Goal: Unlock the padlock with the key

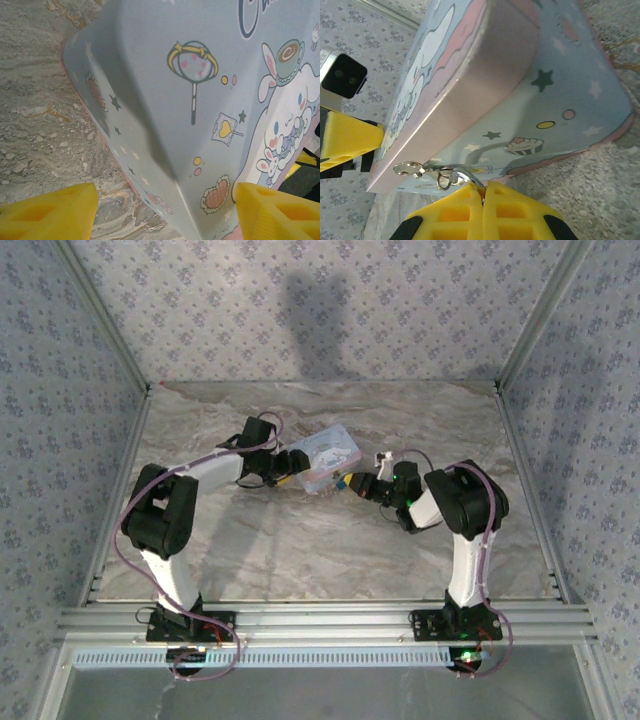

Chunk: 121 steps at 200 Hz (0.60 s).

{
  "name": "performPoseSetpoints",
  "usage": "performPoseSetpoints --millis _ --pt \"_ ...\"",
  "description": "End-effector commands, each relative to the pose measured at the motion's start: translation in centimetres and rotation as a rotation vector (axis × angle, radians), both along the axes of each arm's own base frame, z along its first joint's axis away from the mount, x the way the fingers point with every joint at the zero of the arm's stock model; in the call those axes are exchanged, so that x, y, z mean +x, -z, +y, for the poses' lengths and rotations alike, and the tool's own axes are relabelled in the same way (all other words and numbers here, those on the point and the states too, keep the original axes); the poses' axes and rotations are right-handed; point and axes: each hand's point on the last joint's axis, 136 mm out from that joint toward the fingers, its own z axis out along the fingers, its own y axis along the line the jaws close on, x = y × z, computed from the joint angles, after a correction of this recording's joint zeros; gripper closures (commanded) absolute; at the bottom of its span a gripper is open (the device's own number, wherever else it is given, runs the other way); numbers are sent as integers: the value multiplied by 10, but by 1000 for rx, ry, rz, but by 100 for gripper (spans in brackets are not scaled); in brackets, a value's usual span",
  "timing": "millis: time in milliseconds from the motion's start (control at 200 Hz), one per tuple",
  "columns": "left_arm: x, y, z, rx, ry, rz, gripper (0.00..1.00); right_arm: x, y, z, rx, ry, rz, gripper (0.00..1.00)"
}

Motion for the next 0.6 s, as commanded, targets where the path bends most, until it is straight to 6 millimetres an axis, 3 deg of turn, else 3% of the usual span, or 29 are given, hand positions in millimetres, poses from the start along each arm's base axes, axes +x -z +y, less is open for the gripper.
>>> performPoseSetpoints --millis 0,295,600 --pt "-14 2 8 46 -14 41 26 5 -17 -9 -15 29 -60 100" --pt "-5 -28 16 39 -33 -46 12 -2 -34 -23 -66 38 -91 100" --pt "-3 -82 43 115 -70 -261 5 -15 -65 -26 -114 -2 -107 100"
